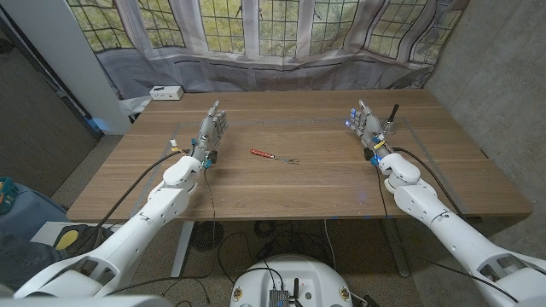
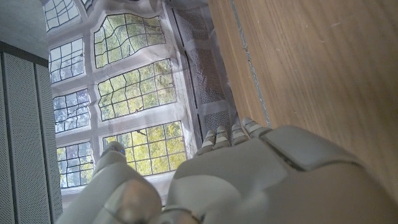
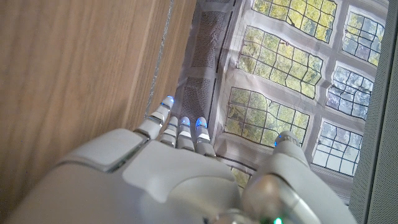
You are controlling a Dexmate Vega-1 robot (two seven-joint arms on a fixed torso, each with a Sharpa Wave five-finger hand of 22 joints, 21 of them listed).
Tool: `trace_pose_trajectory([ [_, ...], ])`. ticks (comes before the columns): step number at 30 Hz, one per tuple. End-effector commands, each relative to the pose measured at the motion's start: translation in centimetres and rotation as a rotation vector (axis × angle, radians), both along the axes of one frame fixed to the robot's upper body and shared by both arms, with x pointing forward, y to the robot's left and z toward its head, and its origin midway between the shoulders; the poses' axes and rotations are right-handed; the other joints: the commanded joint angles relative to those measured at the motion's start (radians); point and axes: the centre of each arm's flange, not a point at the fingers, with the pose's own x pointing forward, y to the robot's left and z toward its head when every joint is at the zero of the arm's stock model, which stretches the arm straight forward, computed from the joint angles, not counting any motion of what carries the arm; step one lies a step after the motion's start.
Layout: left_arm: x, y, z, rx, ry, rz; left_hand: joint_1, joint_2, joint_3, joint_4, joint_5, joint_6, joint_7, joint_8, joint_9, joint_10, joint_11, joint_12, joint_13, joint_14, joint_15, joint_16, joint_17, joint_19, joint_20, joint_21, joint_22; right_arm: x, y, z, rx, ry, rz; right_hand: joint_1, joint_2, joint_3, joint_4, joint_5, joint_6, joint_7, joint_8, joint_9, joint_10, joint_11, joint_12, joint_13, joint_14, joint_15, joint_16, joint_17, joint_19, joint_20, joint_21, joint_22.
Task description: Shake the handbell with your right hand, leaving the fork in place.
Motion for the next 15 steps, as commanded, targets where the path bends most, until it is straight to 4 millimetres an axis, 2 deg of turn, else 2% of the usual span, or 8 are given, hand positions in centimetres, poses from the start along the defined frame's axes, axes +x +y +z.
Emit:
trace_pose_trajectory([
  [1,-0.1,0.6,-0.4,-0.005,-0.004,0.001,0.008,-0.003,0.009,-0.001,0.004,0.011,0.008,0.009,0.003,0.005,0.002,0.008,0.005,0.002,0.007,0.007,0.004,-0.001,0.003,0.004,0.002,-0.4,0.4,-0.6,0.027,-0.011,-0.013,0.014,0.006,0.009,-0.001,0.001,0.017,-0.007,0.007,0.003,0.014,0.0,0.008,0.001,0.025,-0.002,0.011,0.0,0.028,0.001,0.009,0.002],
  [8,-0.5,0.5,-0.4,-0.032,-0.025,0.009,0.024,0.012,0.015,-0.007,0.0,0.043,0.006,0.016,0.004,0.032,0.002,0.015,0.004,0.026,0.007,0.011,0.004,0.013,0.012,0.005,0.002,-1.2,0.4,-0.6,0.037,-0.043,-0.035,0.027,0.017,0.014,-0.009,-0.003,0.037,0.016,0.009,0.004,0.047,0.008,0.015,-0.001,0.061,0.003,0.019,-0.007,0.072,0.001,0.015,0.002],
  [15,-1.2,0.5,-0.1,-0.007,-0.033,0.033,0.033,0.019,0.019,-0.01,-0.003,0.057,0.005,0.018,0.004,0.047,0.002,0.019,0.004,0.037,0.005,0.011,0.003,0.02,0.017,0.005,0.002,-1.8,0.4,-0.4,0.02,-0.058,-0.049,0.032,0.021,0.015,-0.012,-0.005,0.056,0.023,0.013,0.004,0.066,0.009,0.02,0.0,0.078,0.0,0.023,-0.009,0.084,0.003,0.015,0.002],
])
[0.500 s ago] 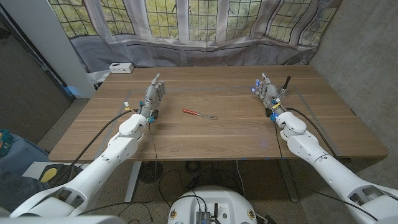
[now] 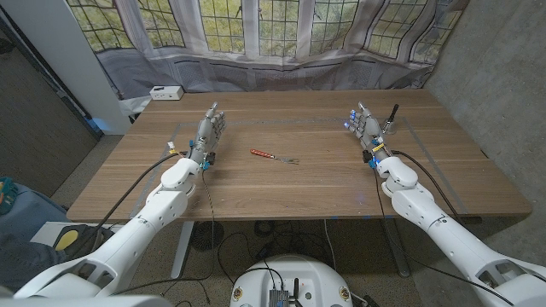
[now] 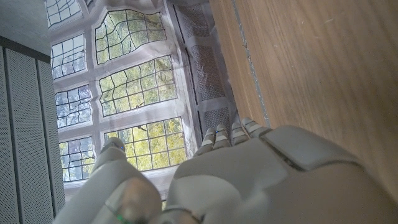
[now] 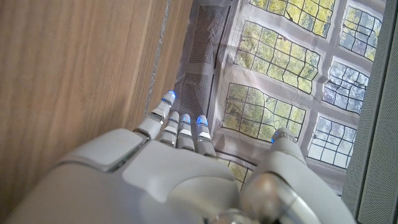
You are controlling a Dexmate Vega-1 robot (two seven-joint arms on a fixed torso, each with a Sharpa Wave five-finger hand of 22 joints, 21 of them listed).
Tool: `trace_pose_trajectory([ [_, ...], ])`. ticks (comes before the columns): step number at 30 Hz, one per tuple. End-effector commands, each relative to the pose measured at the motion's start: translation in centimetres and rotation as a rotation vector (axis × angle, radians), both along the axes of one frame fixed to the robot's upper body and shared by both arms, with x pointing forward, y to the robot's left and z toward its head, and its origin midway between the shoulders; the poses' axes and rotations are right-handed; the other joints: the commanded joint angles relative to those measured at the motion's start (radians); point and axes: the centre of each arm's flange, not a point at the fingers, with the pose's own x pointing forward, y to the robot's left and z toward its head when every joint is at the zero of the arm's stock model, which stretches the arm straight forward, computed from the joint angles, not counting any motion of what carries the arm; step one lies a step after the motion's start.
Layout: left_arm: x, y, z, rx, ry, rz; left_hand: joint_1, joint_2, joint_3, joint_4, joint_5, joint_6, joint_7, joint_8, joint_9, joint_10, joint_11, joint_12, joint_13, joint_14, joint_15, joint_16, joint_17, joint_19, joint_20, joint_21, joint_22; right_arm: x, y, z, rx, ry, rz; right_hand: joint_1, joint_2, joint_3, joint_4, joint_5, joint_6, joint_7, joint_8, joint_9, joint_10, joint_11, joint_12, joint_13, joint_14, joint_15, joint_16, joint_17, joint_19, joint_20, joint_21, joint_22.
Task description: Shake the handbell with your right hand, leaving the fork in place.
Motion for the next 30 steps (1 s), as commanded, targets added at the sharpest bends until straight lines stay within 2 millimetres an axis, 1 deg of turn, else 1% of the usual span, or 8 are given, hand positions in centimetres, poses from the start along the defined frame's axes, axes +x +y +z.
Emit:
trace_pose_trajectory([
  [1,-0.9,0.0,0.3,0.014,-0.021,0.03,0.014,0.003,0.012,-0.003,-0.003,0.018,0.002,0.011,0.004,0.015,0.006,0.012,0.004,0.009,0.002,0.004,0.003,0.006,0.003,0.005,0.002,-1.0,0.0,0.1,-0.004,-0.033,-0.03,0.015,0.003,0.009,-0.005,-0.005,0.022,-0.001,0.008,0.004,0.012,0.003,0.005,0.0,0.01,-0.001,0.005,-0.001,0.013,-0.001,0.008,0.002],
  [5,-1.3,-0.2,0.3,-0.005,-0.044,0.051,0.028,0.017,0.018,-0.01,-0.009,0.054,0.001,0.017,0.004,0.056,-0.001,0.023,0.004,0.044,0.001,0.01,0.003,0.026,0.011,0.007,0.002,-1.2,-0.3,0.2,-0.001,-0.045,-0.038,0.022,0.007,0.012,-0.009,-0.005,0.025,-0.003,0.007,0.005,0.018,-0.002,0.006,0.0,0.025,-0.006,0.009,-0.003,0.03,0.0,0.01,0.002],
  [7,-1.5,-0.3,0.3,-0.024,-0.054,0.064,0.04,0.027,0.021,-0.019,-0.017,0.128,0.009,0.03,0.005,0.127,0.004,0.042,0.006,0.109,0.002,0.02,0.003,0.078,0.019,0.017,0.002,-1.3,-0.5,0.2,-0.004,-0.052,-0.041,0.025,0.01,0.013,-0.011,-0.006,0.027,-0.004,0.006,0.005,0.024,-0.003,0.007,0.0,0.036,-0.008,0.012,-0.004,0.042,-0.002,0.013,0.003],
  [9,-1.7,-0.4,0.3,-0.031,-0.063,0.072,0.045,0.03,0.022,-0.022,-0.019,0.149,0.01,0.031,0.005,0.152,0.001,0.048,0.006,0.124,-0.001,0.019,0.003,0.1,0.022,0.021,0.002,-1.4,-0.7,0.3,-0.004,-0.058,-0.046,0.025,0.011,0.013,-0.011,-0.007,0.029,-0.004,0.006,0.005,0.026,-0.004,0.006,0.0,0.045,-0.005,0.015,-0.003,0.049,-0.004,0.014,0.003],
  [15,-1.5,-1.0,0.5,-0.034,-0.074,0.062,0.048,0.032,0.022,-0.024,-0.02,0.154,0.001,0.028,0.005,0.152,-0.004,0.045,0.006,0.132,-0.006,0.018,0.003,0.117,0.013,0.024,0.002,-1.8,-1.4,0.9,-0.024,-0.076,-0.057,0.03,0.012,0.014,-0.014,-0.008,0.031,-0.003,0.005,0.005,0.032,-0.003,0.006,0.0,0.054,-0.005,0.018,-0.003,0.062,-0.005,0.016,0.003],
  [21,-0.8,-2.2,0.5,-0.044,-0.062,0.084,0.06,0.043,0.024,-0.035,-0.025,0.235,-0.003,0.033,0.008,0.228,-0.014,0.054,0.005,0.225,-0.014,0.026,0.004,0.228,0.017,0.045,0.004,-1.6,-1.6,1.1,-0.022,-0.088,-0.047,0.031,0.016,0.014,-0.014,-0.01,0.041,0.001,0.006,0.005,0.044,-0.001,0.008,0.0,0.068,-0.001,0.023,-0.001,0.075,-0.003,0.017,0.004],
  [24,-0.4,-3.2,0.6,-0.047,-0.066,0.092,0.063,0.044,0.023,-0.039,-0.026,0.281,-0.002,0.036,0.01,0.27,-0.017,0.058,0.006,0.278,-0.021,0.029,0.005,0.295,0.03,0.058,0.006,-1.5,-2.2,1.4,-0.031,-0.103,-0.052,0.032,0.016,0.014,-0.015,-0.011,0.045,0.005,0.007,0.005,0.047,0.0,0.008,0.001,0.068,0.0,0.023,0.0,0.074,-0.002,0.015,0.004],
  [30,-0.6,-4.4,0.5,-0.069,-0.072,0.072,0.066,0.045,0.023,-0.042,-0.026,0.303,-0.004,0.038,0.01,0.296,-0.019,0.063,0.006,0.299,-0.023,0.03,0.005,0.316,0.04,0.061,0.006,-1.6,-3.7,1.7,-0.011,-0.103,-0.045,0.036,0.018,0.016,-0.017,-0.011,0.046,0.005,0.006,0.005,0.048,0.003,0.007,0.001,0.066,0.001,0.021,0.0,0.074,-0.001,0.013,0.004],
])
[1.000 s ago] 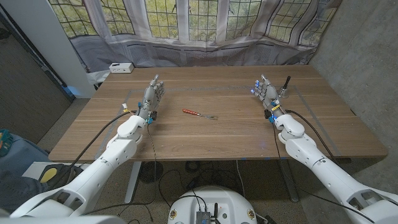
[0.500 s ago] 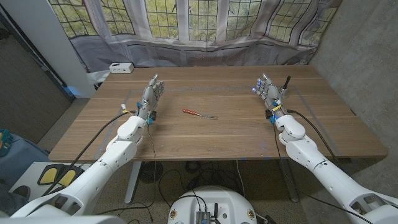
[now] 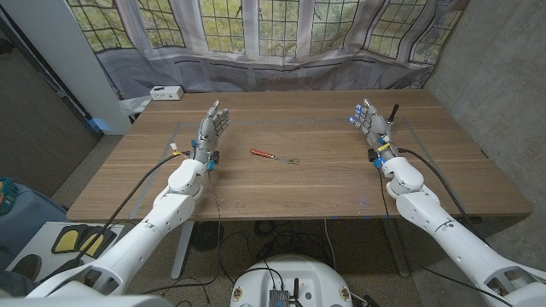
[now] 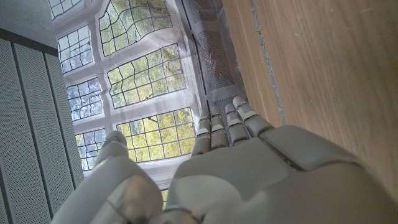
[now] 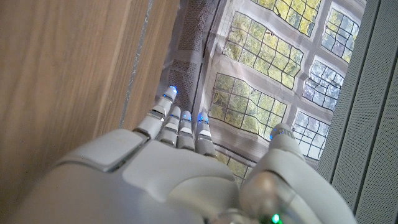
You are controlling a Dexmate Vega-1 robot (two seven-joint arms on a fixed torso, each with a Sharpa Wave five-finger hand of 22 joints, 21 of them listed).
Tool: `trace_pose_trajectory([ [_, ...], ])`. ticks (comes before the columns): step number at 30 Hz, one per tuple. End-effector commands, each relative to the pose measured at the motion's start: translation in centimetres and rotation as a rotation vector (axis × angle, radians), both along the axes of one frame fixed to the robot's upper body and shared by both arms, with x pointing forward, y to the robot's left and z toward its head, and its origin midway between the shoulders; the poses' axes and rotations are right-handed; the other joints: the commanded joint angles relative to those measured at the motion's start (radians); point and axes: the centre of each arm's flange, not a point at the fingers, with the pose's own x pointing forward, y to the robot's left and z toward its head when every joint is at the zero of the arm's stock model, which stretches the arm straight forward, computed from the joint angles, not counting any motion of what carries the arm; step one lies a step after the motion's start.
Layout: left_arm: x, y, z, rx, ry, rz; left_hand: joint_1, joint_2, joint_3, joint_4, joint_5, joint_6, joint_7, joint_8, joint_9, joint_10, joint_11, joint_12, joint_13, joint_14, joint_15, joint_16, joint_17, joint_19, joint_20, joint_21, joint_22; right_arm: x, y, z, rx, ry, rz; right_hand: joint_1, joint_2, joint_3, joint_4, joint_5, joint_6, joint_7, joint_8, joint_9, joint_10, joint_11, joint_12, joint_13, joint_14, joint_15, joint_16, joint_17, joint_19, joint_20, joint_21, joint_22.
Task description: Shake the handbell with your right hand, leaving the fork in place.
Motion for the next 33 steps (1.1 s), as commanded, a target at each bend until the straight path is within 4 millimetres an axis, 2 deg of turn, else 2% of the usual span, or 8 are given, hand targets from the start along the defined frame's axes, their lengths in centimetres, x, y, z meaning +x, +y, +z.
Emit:
trace_pose_trajectory([
  [1,0.2,-2.5,0.0,-0.035,-0.007,0.003,0.015,0.003,0.001,-0.005,-0.002,0.025,-0.006,0.006,0.005,0.029,0.003,0.007,0.002,0.032,-0.005,0.008,0.005,0.028,0.009,0.007,0.001,-0.1,-2.3,0.8,0.01,-0.019,0.008,0.004,0.01,0.004,-0.004,-0.005,0.01,0.0,0.004,0.005,0.013,0.003,0.007,0.001,0.006,-0.001,0.003,0.002,0.011,0.001,-0.001,0.004],
  [4,-0.2,-2.8,-0.4,-0.05,0.002,0.038,0.019,0.007,0.002,-0.009,-0.002,0.089,-0.005,0.013,0.006,0.105,0.002,0.02,0.002,0.103,-0.01,0.015,0.006,0.107,0.023,0.021,0.001,0.0,-3.0,0.8,0.014,-0.017,0.03,0.006,0.013,0.005,-0.005,-0.005,0.014,-0.001,0.005,0.005,0.019,0.006,0.008,0.001,0.009,-0.001,0.004,0.002,0.011,0.002,-0.002,0.004],
  [6,-0.5,-2.9,-0.6,-0.05,0.005,0.066,0.02,0.008,0.002,-0.009,-0.002,0.099,0.001,0.014,0.006,0.108,0.001,0.02,0.002,0.11,-0.009,0.014,0.006,0.117,0.026,0.023,0.001,0.3,-3.4,0.8,0.019,-0.017,0.044,0.008,0.014,0.006,-0.006,-0.005,0.017,0.001,0.006,0.005,0.02,0.006,0.008,0.001,0.01,-0.001,0.004,0.002,0.012,0.002,-0.003,0.004],
  [14,-1.7,-2.6,-0.5,-0.036,-0.001,0.089,0.023,0.01,0.001,-0.012,-0.003,0.055,0.003,-0.022,0.006,0.056,0.013,-0.019,0.003,0.054,0.0,-0.023,0.006,0.058,0.026,-0.016,0.002,0.1,-4.1,1.2,0.005,-0.021,0.036,0.014,0.018,0.009,-0.008,-0.006,0.02,0.001,0.004,0.005,0.024,0.006,0.008,0.001,0.007,0.001,0.002,0.003,0.012,0.005,-0.006,0.004],
  [17,-2.0,-2.4,-0.2,-0.032,-0.007,0.079,0.023,0.011,0.001,-0.011,-0.003,0.046,0.001,-0.027,0.006,0.043,0.013,-0.027,0.003,0.042,0.003,-0.029,0.006,0.04,0.026,-0.026,0.002,-0.1,-3.8,1.4,-0.005,-0.029,0.023,0.017,0.024,0.01,-0.008,-0.008,0.023,0.0,0.003,0.005,0.035,0.002,0.01,0.002,0.039,0.0,0.014,0.005,0.029,0.007,-0.002,0.005],
  [23,-2.9,-2.3,0.7,-0.023,-0.023,0.065,0.023,0.013,0.002,-0.011,-0.003,0.043,0.001,-0.03,0.006,0.041,0.017,-0.03,0.003,0.038,0.004,-0.03,0.007,0.034,0.026,-0.031,0.002,-0.3,-3.0,1.8,-0.015,-0.054,0.009,0.023,0.028,0.012,-0.01,-0.011,0.034,-0.004,0.003,0.006,0.056,0.001,0.012,0.003,0.078,-0.005,0.03,0.01,0.074,0.014,0.008,0.005],
  [27,-3.4,-2.0,1.3,0.012,-0.035,0.091,0.024,0.018,0.003,-0.01,-0.003,0.043,0.001,-0.032,0.006,0.044,0.016,-0.032,0.003,0.048,0.005,-0.026,0.007,0.056,0.025,-0.025,0.002,-0.5,-2.6,2.2,-0.007,-0.076,-0.001,0.032,0.033,0.015,-0.013,-0.014,0.048,-0.006,0.005,0.007,0.079,0.0,0.017,0.004,0.116,-0.009,0.046,0.016,0.114,0.026,0.017,0.006],
  [33,-3.3,-2.0,1.5,0.012,-0.035,0.074,0.025,0.021,0.004,-0.01,-0.004,0.043,0.001,-0.033,0.006,0.046,0.015,-0.033,0.003,0.052,0.004,-0.025,0.007,0.065,0.024,-0.023,0.003,-1.0,-3.0,2.9,-0.01,-0.095,-0.027,0.039,0.033,0.016,-0.016,-0.015,0.059,-0.008,0.008,0.007,0.092,0.003,0.019,0.005,0.118,-0.008,0.047,0.017,0.119,0.028,0.016,0.006],
])
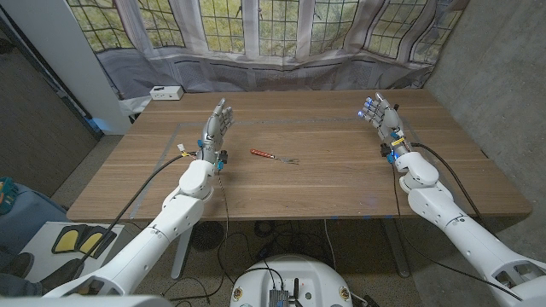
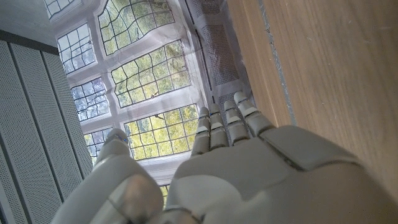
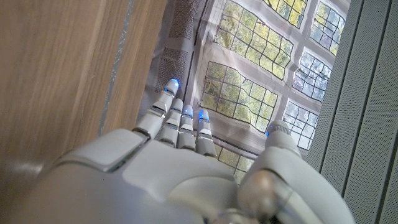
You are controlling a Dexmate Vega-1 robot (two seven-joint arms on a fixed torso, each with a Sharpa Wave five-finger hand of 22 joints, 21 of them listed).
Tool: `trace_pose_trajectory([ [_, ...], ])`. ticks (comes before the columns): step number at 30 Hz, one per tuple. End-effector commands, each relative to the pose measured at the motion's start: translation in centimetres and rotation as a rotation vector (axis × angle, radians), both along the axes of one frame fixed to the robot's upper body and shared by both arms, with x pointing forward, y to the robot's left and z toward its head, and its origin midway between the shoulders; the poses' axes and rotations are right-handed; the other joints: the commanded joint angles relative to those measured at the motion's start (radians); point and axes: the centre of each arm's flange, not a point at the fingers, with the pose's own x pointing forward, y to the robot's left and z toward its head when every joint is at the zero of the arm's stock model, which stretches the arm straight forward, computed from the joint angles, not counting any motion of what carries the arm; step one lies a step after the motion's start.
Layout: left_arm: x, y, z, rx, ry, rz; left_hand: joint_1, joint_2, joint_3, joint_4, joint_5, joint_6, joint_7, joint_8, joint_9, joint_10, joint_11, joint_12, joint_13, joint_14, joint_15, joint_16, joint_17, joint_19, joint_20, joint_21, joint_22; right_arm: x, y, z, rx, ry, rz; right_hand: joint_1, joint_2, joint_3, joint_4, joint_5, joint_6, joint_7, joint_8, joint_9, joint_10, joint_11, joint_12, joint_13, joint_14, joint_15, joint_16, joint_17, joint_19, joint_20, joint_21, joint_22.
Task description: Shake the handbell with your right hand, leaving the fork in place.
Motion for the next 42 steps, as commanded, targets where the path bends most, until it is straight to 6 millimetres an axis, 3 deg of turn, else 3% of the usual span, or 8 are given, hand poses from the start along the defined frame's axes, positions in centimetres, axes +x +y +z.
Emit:
trace_pose_trajectory([
  [1,-1.0,0.2,1.2,0.027,-0.022,-0.007,0.01,0.006,0.005,-0.002,0.0,-0.002,-0.003,-0.003,0.001,-0.002,0.003,-0.004,0.004,0.004,-0.001,0.001,0.002,0.002,-0.001,0.002,0.003,-0.8,-0.1,1.4,-0.01,-0.052,-0.048,0.012,0.006,0.004,-0.004,-0.001,0.018,0.001,0.008,0.002,0.015,0.002,0.01,0.002,0.01,0.004,0.006,0.004,0.011,0.004,0.004,0.001],
  [10,-0.6,-0.4,1.1,0.043,-0.023,-0.018,0.013,0.012,0.008,-0.003,-0.001,-0.002,-0.001,-0.004,0.001,-0.006,0.001,-0.01,0.004,-0.008,0.004,-0.004,0.002,-0.018,0.0,-0.01,0.003,-1.3,-1.5,2.4,-0.02,-0.067,-0.09,0.019,0.009,0.007,-0.007,-0.002,0.025,-0.001,0.009,0.002,0.024,0.0,0.011,0.003,0.009,0.004,0.005,0.005,0.012,0.004,0.001,0.002],
  [12,-0.6,-0.5,1.1,0.043,-0.027,-0.021,0.014,0.013,0.008,-0.003,-0.001,0.0,-0.001,-0.004,0.001,-0.003,-0.003,-0.01,0.004,-0.004,0.002,-0.002,0.002,-0.009,-0.001,-0.007,0.003,-1.4,-1.9,2.6,-0.026,-0.07,-0.104,0.026,0.011,0.01,-0.009,-0.003,0.034,-0.008,0.011,0.003,0.037,-0.015,0.014,0.003,0.014,-0.001,0.007,0.006,0.017,0.003,0.001,0.002],
  [17,-0.3,-1.1,0.8,0.03,-0.041,-0.069,0.016,0.015,0.009,-0.004,-0.001,0.005,-0.003,-0.003,0.001,0.004,0.002,-0.008,0.004,0.002,0.003,0.0,0.002,-0.005,-0.001,-0.007,0.003,-1.3,-2.8,3.3,-0.045,-0.074,-0.132,0.036,0.013,0.013,-0.012,-0.004,0.044,-0.015,0.012,0.002,0.049,-0.022,0.015,0.002,0.026,-0.01,0.011,0.006,0.031,0.001,0.002,0.002],
  [27,-1.1,-1.4,0.7,0.042,-0.051,-0.045,0.02,0.016,0.011,-0.007,-0.002,0.006,-0.005,-0.004,0.001,0.004,0.0,-0.012,0.004,-0.007,0.0,-0.004,0.002,-0.029,0.002,-0.019,0.003,-0.7,-4.8,4.3,-0.067,-0.069,-0.155,0.048,0.016,0.017,-0.015,-0.006,0.051,-0.012,0.011,0.003,0.073,-0.008,0.019,0.003,0.028,-0.004,0.01,0.007,0.036,0.004,-0.001,0.002],
  [34,-1.6,-1.2,0.5,0.044,-0.047,-0.038,0.022,0.017,0.012,-0.008,-0.003,0.005,-0.006,-0.005,0.001,0.001,0.001,-0.015,0.004,-0.014,0.003,-0.006,0.001,-0.04,0.0,-0.024,0.003,-0.9,-5.3,4.6,-0.071,-0.075,-0.169,0.06,0.011,0.016,-0.013,-0.008,0.091,-0.016,0.016,0.003,0.092,0.001,0.014,0.004,-0.043,-0.002,-0.03,-0.001,-0.067,0.008,-0.051,0.001],
  [42,-1.7,-1.2,-0.1,0.051,-0.032,-0.046,0.024,0.018,0.012,-0.009,-0.003,0.008,-0.005,-0.005,0.001,0.001,0.002,-0.016,0.004,-0.014,0.003,-0.006,0.001,-0.04,0.001,-0.025,0.002,-1.2,-5.6,4.7,-0.067,-0.079,-0.204,0.063,0.01,0.016,-0.013,-0.008,0.118,-0.025,0.022,0.003,0.098,-0.002,0.013,0.004,-0.051,-0.002,-0.037,-0.004,-0.083,0.003,-0.056,0.001],
])
